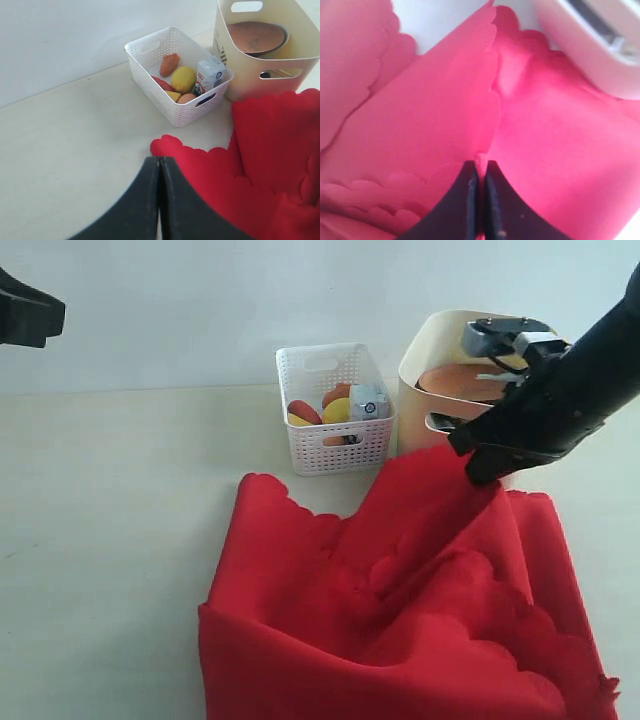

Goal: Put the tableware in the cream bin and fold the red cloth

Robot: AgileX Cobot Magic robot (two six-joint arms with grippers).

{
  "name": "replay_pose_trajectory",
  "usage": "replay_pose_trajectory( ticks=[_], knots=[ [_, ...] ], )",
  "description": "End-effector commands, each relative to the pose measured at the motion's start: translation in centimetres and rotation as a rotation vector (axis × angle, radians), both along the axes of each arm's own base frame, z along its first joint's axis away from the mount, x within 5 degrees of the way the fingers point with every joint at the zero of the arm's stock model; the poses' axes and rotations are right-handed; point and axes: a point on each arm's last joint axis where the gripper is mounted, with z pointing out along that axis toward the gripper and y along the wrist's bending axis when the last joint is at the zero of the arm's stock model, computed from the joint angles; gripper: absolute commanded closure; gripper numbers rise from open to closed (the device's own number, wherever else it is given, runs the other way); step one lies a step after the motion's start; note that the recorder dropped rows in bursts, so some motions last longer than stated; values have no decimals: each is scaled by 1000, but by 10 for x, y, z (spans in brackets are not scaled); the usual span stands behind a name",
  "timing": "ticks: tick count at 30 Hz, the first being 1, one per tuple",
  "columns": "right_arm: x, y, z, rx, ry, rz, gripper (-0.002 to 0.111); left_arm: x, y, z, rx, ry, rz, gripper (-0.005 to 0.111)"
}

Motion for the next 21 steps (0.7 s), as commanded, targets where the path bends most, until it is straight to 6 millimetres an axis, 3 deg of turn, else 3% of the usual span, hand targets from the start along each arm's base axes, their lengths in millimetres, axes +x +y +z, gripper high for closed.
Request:
replay_pose_trajectory(
  ticks=[1, 6, 9, 13, 16, 17, 18, 21],
  knots=[
    [-1, -16, 10, -160, -58, -53, 108, 0, 1, 1, -17, -8, 8, 106],
    [0, -26, -3, -268, -2, -104, 108, 0, 1, 1, -17, -8, 8, 106],
    [1, -25, -23, -279, 47, -98, 102, 0, 1, 1, -17, -8, 8, 106],
    [1, -28, -60, -339, 159, -76, 76, -1, 1, 1, -15, -4, 8, 106],
    [1, -34, -73, -401, 210, -113, 53, -1, 1, 0, -14, -2, 8, 106],
    [2, -37, -71, -427, 199, -150, 41, -1, 1, 0, -14, -2, 8, 106],
    [3, -38, -66, -436, 181, -158, 38, -1, 1, 0, -14, -2, 8, 106],
    [3, -25, -25, -297, 25, -163, 36, 0, 1, 1, -16, -5, 8, 106]
  ],
)
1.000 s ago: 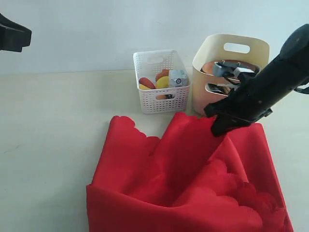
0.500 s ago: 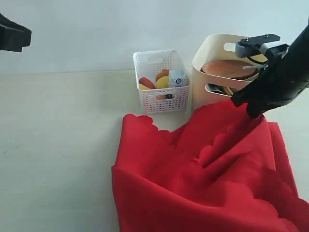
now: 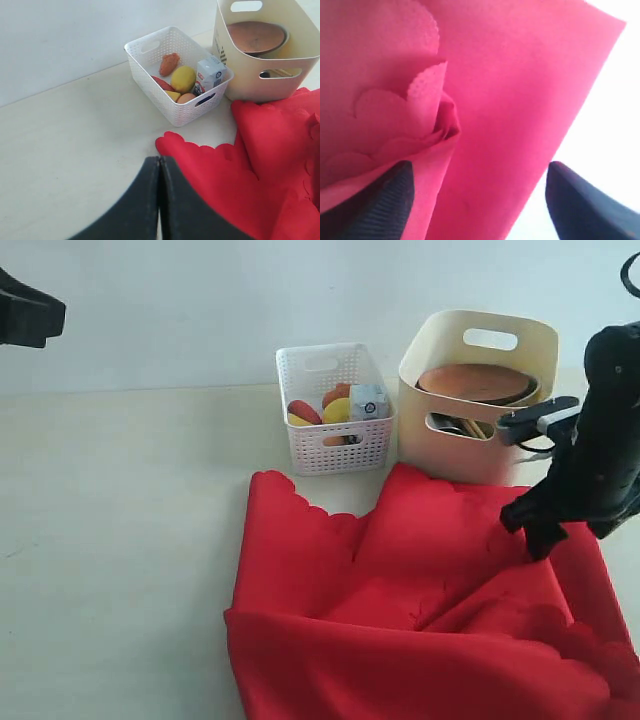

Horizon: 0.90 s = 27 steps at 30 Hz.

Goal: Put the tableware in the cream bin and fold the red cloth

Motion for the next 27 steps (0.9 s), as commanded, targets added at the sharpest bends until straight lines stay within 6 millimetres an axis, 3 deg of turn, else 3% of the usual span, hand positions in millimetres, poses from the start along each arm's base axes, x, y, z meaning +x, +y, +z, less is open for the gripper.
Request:
replay_pose_trajectory(
  ticks=[1, 4, 7, 16, 27],
  knots=[
    [-1, 19, 48, 174, -179, 51, 36, 0, 1, 1, -14, -6, 8, 106],
    [-8, 56, 75, 583, -201, 202, 36, 0, 1, 1, -15, -6, 8, 106],
    [-2, 75, 74, 793, -139, 255, 36, 0, 1, 1, -15, -6, 8, 106],
    [26, 131, 32, 695, -32, 391, 36, 1, 1, 3, -29, -25, 13, 106],
    [51, 159, -17, 606, 63, 380, 36, -5, 3, 8, -58, -36, 26, 106]
  ],
)
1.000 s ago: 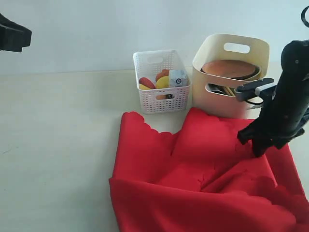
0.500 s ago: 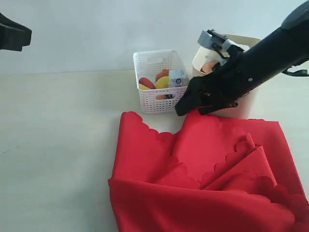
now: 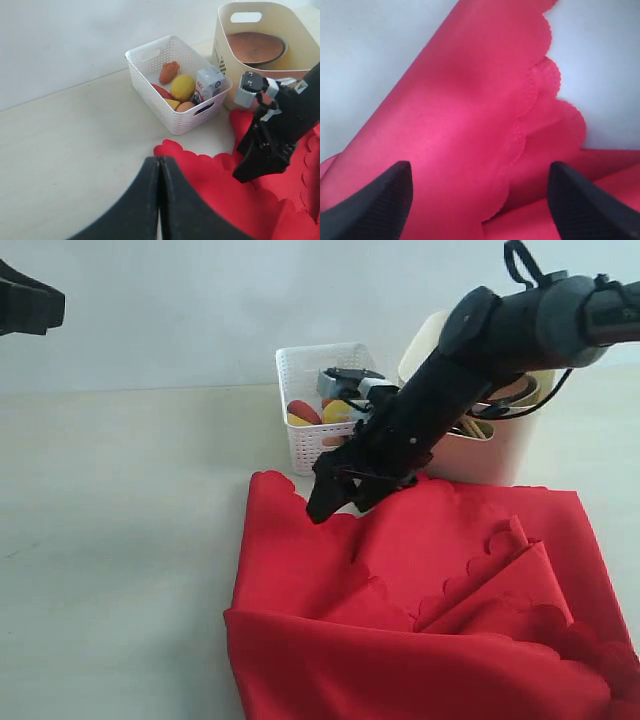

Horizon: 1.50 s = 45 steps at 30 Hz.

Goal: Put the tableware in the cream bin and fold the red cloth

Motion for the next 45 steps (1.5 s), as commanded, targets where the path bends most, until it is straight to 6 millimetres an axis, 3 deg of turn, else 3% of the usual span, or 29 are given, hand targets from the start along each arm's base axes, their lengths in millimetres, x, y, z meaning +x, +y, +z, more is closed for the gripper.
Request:
replay_pose_trajectory(
  ticks=[1, 15, 18, 23, 26, 34, 45],
  knots=[
    [5, 10, -16, -20, 18, 16, 36, -8, 4, 7, -32, -24, 11, 106],
    [4, 27, -48, -98, 72, 21, 39, -66, 31, 17, -107, -185, 15, 106],
    [1, 31, -51, -109, 73, 38, 51, -82, 38, 19, -127, -229, 14, 106],
    [-1, 35, -49, -104, 71, 43, 85, -109, 50, 20, -158, -295, 13, 107],
    [-1, 34, -41, -99, 65, 26, 107, -120, 56, 13, -170, -312, 15, 107],
    [-6, 34, 3, -59, 16, 41, 108, -141, 65, -5, -180, -345, 15, 107],
    [-32, 19, 61, -17, -41, 17, 108, -141, 67, -24, -126, -328, 20, 107]
  ],
)
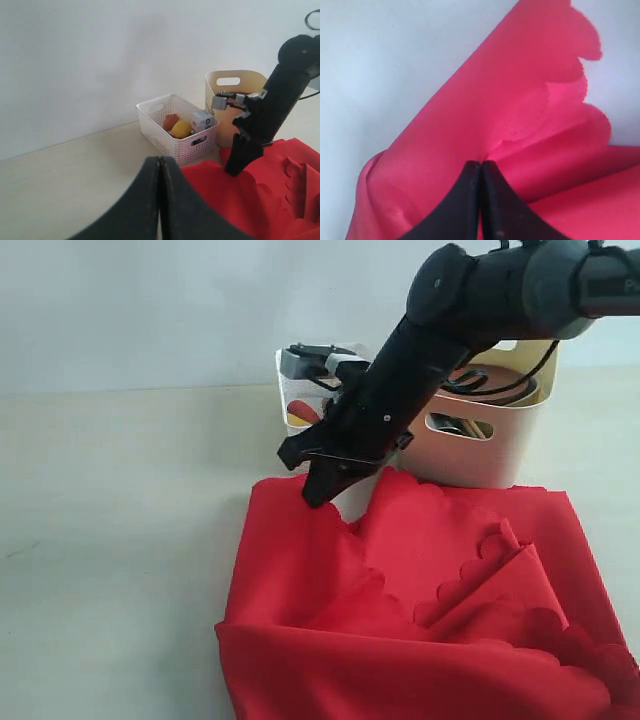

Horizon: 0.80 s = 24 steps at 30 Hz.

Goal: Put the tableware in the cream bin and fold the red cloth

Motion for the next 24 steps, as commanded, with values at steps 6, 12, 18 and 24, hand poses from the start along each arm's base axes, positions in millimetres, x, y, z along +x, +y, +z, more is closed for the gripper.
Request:
replay_pose_trajectory(
  ticks=[6, 12, 18, 24],
  knots=[
    [-32, -40, 43, 30, -64, -82, 108, 1, 1, -2, 11, -11, 12, 107],
    [-54, -75, 90, 71, -154, -141, 108, 0, 1, -2, 12, -10, 12, 107],
    [-86, -127, 147, 6, -280, -229, 108, 0, 1, -2, 10, -9, 13, 107],
    [-85, -164, 111, -301, -157, -315, 108, 0, 1, -2, 8, -8, 13, 107]
  ],
)
